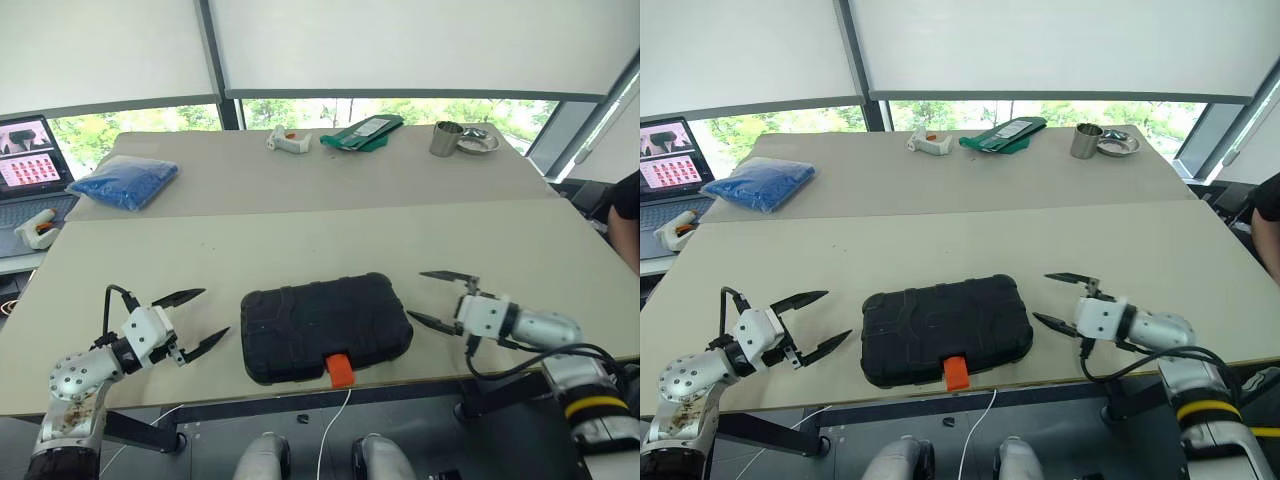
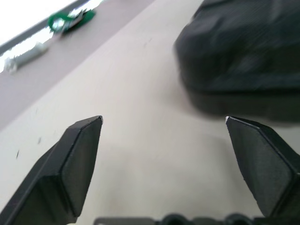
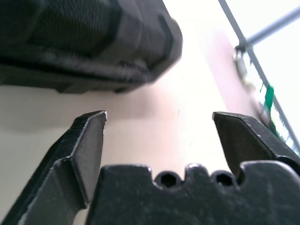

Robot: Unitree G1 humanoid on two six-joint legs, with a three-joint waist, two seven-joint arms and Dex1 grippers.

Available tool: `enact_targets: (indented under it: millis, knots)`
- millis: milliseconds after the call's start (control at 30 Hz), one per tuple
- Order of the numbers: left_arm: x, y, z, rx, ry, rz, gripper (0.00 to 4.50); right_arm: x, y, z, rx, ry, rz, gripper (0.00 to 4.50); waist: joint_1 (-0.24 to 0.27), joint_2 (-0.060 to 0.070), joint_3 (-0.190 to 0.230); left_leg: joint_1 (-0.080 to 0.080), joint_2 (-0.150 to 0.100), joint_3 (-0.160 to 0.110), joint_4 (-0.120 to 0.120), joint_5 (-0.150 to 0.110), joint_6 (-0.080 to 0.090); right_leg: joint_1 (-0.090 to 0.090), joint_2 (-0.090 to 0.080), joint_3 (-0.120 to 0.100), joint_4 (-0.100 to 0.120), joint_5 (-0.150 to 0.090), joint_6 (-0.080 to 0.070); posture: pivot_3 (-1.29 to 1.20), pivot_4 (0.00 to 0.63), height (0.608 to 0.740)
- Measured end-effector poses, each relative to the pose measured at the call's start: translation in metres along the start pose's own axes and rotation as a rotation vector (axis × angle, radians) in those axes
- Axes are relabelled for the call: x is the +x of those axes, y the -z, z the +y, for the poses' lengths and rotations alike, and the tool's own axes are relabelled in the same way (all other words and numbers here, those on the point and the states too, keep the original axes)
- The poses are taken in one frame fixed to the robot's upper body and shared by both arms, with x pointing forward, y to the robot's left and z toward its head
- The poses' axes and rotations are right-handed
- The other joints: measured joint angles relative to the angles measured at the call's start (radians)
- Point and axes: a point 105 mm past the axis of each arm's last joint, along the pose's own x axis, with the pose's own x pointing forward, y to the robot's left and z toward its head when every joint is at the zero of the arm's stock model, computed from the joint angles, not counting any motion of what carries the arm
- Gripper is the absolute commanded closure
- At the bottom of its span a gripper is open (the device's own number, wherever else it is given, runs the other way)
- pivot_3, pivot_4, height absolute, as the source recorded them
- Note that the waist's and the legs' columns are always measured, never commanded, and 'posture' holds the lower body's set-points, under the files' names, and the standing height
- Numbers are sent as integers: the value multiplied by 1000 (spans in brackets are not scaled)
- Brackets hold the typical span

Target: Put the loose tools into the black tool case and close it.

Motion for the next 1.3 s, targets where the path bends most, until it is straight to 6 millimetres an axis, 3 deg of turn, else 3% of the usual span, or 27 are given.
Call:
enact_targets:
  millis: [67, 200, 267, 433, 567, 633, 800, 1000, 1167, 1300]
  knots:
    - [6, -3, 5, -19, -6, 2, 517, -8, -4, 1, 54, -18, -2, 2445, 3, 0, 0, 1, 0, 0, 0, 0, 0, 1, 0, 0, 0, 0, 0, 0, 150, 740]
    - [27, -12, 13, -81, 1, 0, 1789, -20, -22, 35, 214, -187, -14, 3830, 13, 0, 0, 4, 1, -1, 0, 0, 0, 3, 0, 0, 0, -3, 3, 0, 150, 740]
    - [44, -23, 17, -88, 21, -19, 2556, -23, -33, 64, 285, -308, -9, 4497, 17, -1, 0, 4, 1, -1, 0, 0, 0, 4, 1, -1, 0, -4, 4, 0, 150, 740]
    - [67, -35, 20, -83, 66, -12, 4393, -11, -50, 93, 353, -406, -31, 4500, 12, -1, 0, 5, 0, 0, 0, -1, -1, 4, 1, 0, 0, -5, 2, 0, 150, 740]
    - [74, -21, 9, -106, 137, 59, 4484, 6, -49, 106, 380, -425, 7, 4500, 11, -1, 0, 4, 0, 0, 0, 0, -1, 3, 1, 0, 0, -5, 2, 0, 150, 740]
    - [74, -16, 5, -121, 158, 81, 4484, 23, -52, 100, 395, -369, 2, 4500, 10, -2, 0, 3, 1, 0, 0, 0, -1, 1, 2, 0, 0, -5, 1, 0, 150, 740]
    - [72, -11, 2, -138, 180, 111, 4484, 41, -53, 93, 364, -358, 17, 4500, 12, -2, 0, 2, 0, 1, 0, 0, 0, 1, 1, 0, 1, -5, 1, 0, 150, 740]
    - [63, -3, -5, -189, 178, 145, 4484, 68, -45, 72, 323, -292, 29, 4500, 5, -2, 0, 3, 1, 1, 0, 0, 0, -1, 1, 0, 2, -4, 1, 0, 150, 740]
    - [54, -13, -8, -263, 141, 74, 4484, 88, -36, 49, 308, -219, 40, 4500, 1, -2, 0, 2, 1, 1, 0, 0, 0, -1, 1, 1, 2, -3, 3, 0, 150, 740]
    - [51, -20, -12, -322, 98, 20, 4484, 94, -29, 36, 307, -163, 45, 4500, 4, -2, 0, 1, 0, 1, 0, 0, 0, -1, 0, 0, 2, -1, 0, 0, 150, 740]
